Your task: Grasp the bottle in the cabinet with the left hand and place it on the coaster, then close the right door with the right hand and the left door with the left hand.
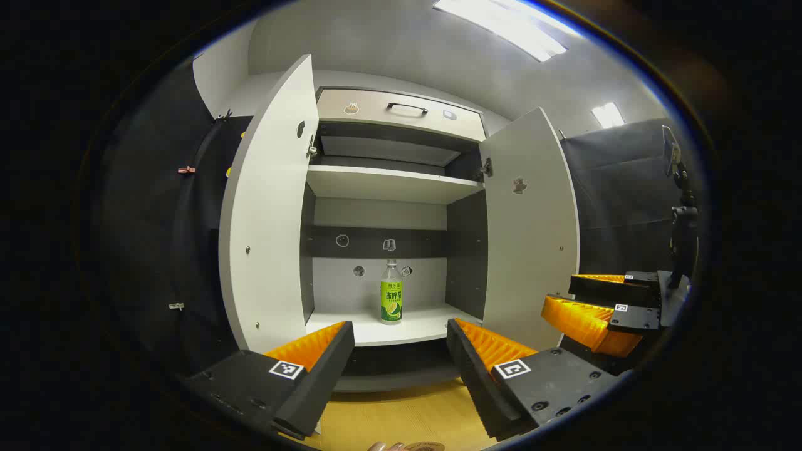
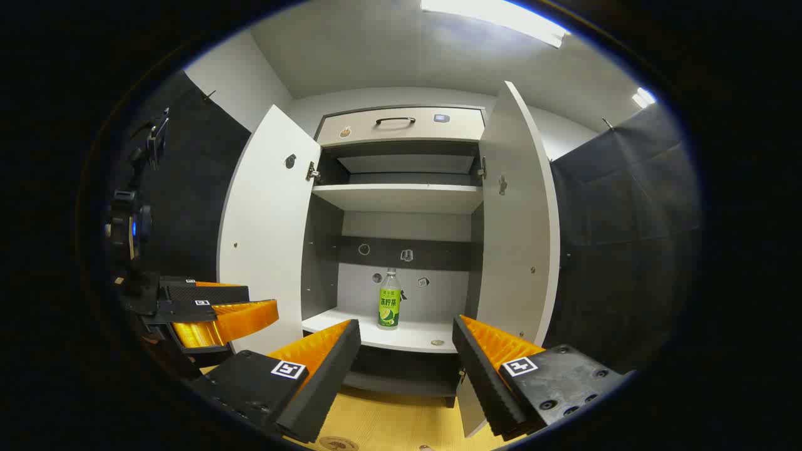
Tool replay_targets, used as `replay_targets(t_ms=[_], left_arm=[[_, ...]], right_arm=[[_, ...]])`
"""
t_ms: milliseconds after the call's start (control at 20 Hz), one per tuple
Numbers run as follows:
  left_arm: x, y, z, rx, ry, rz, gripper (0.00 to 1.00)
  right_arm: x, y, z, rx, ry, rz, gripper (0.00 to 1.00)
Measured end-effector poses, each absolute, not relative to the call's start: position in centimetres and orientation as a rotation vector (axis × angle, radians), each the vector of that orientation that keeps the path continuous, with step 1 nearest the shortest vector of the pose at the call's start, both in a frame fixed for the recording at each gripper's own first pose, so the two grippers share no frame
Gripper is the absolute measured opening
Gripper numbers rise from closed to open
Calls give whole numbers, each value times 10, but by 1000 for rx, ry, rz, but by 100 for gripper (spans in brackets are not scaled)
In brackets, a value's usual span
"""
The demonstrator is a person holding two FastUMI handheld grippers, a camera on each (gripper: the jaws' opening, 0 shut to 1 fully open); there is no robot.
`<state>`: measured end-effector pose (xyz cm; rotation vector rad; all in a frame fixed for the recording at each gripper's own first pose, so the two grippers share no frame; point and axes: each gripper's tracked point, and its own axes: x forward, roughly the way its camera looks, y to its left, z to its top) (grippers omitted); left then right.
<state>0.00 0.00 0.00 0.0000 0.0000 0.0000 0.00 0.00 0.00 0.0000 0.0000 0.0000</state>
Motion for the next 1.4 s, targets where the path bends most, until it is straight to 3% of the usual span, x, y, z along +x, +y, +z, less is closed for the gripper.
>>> replay_targets(t_ms=[650,1400], left_arm=[[0,7,-4,-32,-6,1,95],[7,13,-9,-13,4,-88,95]], right_arm=[[2,5,-11,30,44,-1,98],[-10,9,-15,16,58,-102,98]])
